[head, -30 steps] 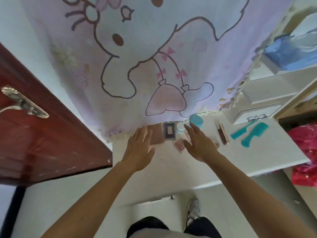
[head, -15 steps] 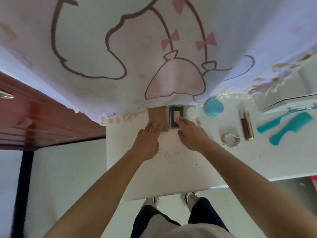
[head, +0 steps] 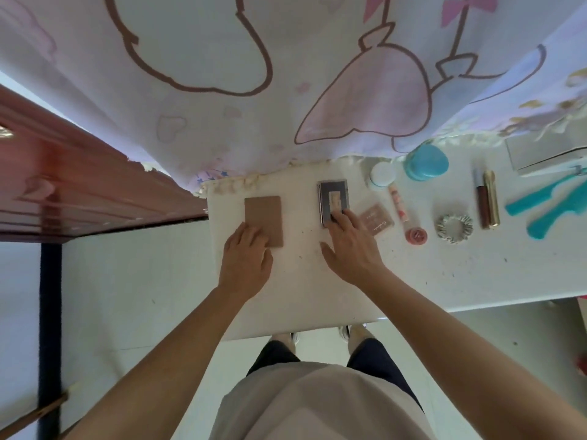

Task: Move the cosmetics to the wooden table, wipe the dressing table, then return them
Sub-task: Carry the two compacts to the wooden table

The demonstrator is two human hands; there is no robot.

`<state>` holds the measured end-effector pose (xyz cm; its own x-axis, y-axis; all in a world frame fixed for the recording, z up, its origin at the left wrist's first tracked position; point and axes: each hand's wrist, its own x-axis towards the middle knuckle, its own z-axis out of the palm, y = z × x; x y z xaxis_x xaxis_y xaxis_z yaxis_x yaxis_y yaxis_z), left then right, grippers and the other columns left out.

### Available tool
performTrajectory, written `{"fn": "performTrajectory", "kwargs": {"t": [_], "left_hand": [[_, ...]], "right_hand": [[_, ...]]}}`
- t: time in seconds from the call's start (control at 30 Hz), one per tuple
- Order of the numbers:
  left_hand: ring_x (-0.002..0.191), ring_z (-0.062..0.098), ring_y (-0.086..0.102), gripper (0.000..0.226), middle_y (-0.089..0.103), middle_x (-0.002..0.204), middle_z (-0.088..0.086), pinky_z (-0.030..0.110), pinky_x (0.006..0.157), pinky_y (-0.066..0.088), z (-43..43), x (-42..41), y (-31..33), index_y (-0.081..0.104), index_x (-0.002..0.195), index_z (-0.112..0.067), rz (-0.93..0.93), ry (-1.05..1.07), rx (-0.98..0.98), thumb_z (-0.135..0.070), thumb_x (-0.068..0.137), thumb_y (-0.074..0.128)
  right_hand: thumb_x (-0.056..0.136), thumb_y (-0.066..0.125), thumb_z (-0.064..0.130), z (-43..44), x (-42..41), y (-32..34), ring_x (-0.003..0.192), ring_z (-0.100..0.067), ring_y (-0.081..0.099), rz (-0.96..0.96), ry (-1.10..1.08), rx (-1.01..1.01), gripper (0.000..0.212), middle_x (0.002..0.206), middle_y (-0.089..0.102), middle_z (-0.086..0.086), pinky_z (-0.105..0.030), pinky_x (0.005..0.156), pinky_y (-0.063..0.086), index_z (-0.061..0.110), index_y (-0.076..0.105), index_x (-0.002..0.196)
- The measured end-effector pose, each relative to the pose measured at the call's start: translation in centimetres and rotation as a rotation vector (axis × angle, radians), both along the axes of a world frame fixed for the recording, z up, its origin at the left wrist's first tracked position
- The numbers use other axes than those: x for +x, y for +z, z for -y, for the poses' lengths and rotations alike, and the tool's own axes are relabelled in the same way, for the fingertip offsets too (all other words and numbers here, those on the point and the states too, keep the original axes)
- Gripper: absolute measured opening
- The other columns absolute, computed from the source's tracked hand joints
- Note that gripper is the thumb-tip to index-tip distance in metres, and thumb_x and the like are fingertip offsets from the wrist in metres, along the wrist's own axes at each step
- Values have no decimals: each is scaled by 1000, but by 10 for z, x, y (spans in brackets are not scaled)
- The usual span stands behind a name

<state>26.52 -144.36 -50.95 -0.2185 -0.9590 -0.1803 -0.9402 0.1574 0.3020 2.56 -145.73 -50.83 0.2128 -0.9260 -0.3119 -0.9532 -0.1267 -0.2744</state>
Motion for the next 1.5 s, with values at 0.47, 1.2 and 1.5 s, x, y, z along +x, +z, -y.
{"fn": "performTrajectory", "kwargs": {"t": [0.47,1.2,1.5], "left_hand": [[132,41,32,84,13,158,21,51,100,38,30,-28,-24,24,148,-19,16,413,157,-52,81,65],[128,33,37,71,33,151,7,47,103,31,-48,15,178,44,138,-23,13,767,-540,-46,73,64],[123,34,41,70,38,149,9,45,95,33,-168,68,241,47,135,-25,135,1070,-745,-36,70,73]], "right_hand": [[95,54,39,38,25,-19,129,-37,38,-31,-276,17,69,150,31,-18,-53,100,44,26,18,153],[66,64,56,57,60,143,106,-18,55,468,90,-433,64,122,58,10,-30,72,46,38,49,126],[67,66,57,-11,150,201,108,-11,53,590,391,-438,61,122,55,17,-25,71,38,44,49,123]]}}
